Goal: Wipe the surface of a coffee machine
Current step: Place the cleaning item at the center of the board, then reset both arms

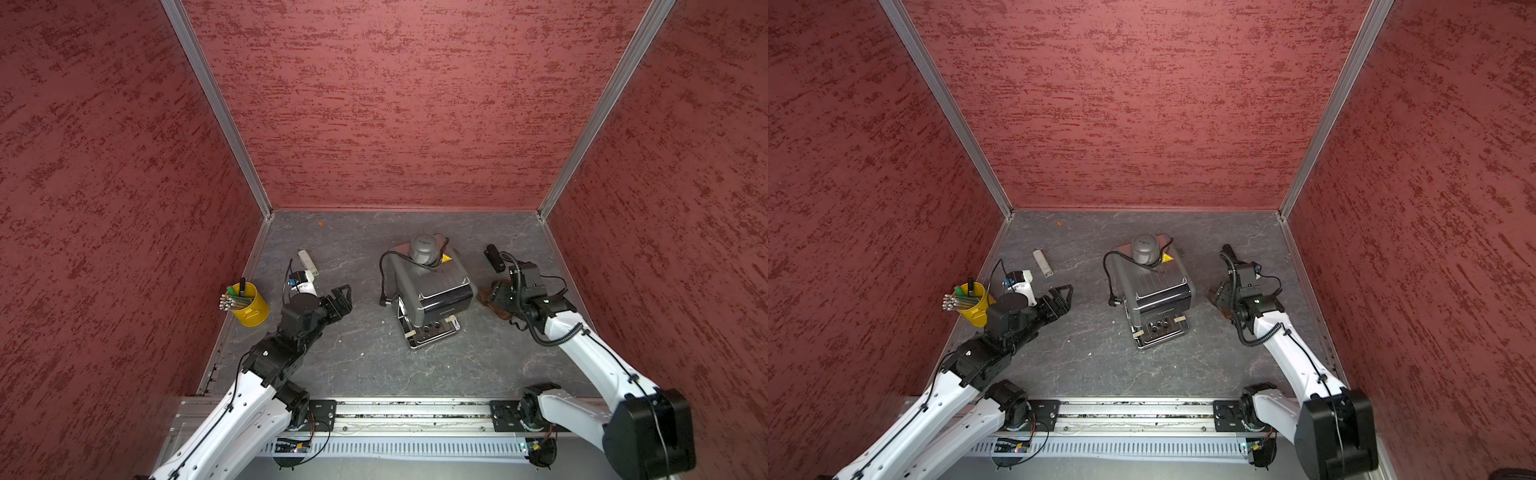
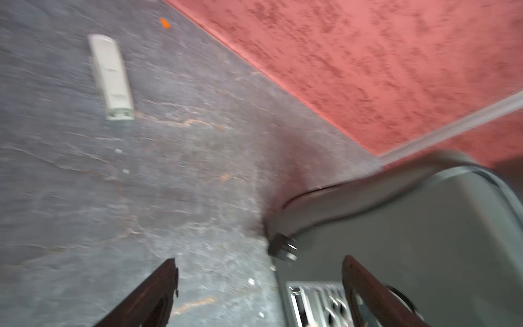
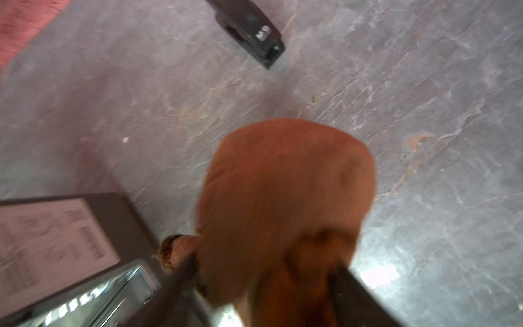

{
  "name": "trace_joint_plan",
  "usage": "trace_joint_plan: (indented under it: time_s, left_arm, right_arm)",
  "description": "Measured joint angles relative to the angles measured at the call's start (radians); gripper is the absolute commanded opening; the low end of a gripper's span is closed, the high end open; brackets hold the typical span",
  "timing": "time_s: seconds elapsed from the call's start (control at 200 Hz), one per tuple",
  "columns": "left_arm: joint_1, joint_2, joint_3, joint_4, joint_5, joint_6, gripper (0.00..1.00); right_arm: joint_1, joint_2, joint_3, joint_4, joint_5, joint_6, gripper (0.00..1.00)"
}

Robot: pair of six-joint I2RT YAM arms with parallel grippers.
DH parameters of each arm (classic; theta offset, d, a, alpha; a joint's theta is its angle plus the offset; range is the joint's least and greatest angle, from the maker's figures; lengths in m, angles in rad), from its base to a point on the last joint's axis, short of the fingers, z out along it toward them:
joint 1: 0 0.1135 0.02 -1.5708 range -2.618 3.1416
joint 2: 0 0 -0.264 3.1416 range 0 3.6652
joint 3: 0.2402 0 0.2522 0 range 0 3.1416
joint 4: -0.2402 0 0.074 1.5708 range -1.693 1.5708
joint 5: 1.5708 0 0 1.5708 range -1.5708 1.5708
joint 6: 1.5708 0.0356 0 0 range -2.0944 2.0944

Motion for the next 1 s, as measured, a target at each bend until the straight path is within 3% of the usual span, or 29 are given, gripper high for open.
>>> trace_joint_plan:
  time_s: [0.281,0.456,0.616,0.721,0.837,1.002]
  left_arm:
    - [0.331,0.069,0.003,0.05,0.085,0.071,0.91]
    - [0.422,0.1,-0.038,0.146,0.023,0.163,0.91]
    - [0.481,0.141,-0.146,0.338,-0.058,0.27,0.91]
    - [0.5,0.189,-0.269,0.533,-0.081,0.348,0.92]
    - [0.516,0.272,-0.391,0.765,-0.035,0.42,0.93]
    - [0.519,0.455,-0.445,1.074,0.098,0.504,0.93]
  right_arm:
    - [-0.061,-0.076,0.023,0.001,0.018,-0.023,0.99]
    - [-0.108,-0.144,0.035,0.078,0.096,-0.066,0.99]
    - [-0.125,-0.121,-0.187,0.522,0.226,-0.226,0.99]
    - [-0.126,-0.024,-0.369,0.831,0.274,-0.36,0.99]
    - [-0.129,0.11,-0.492,1.134,0.286,-0.468,0.99]
    - [-0.165,0.236,-0.56,1.495,0.168,-0.541,0.99]
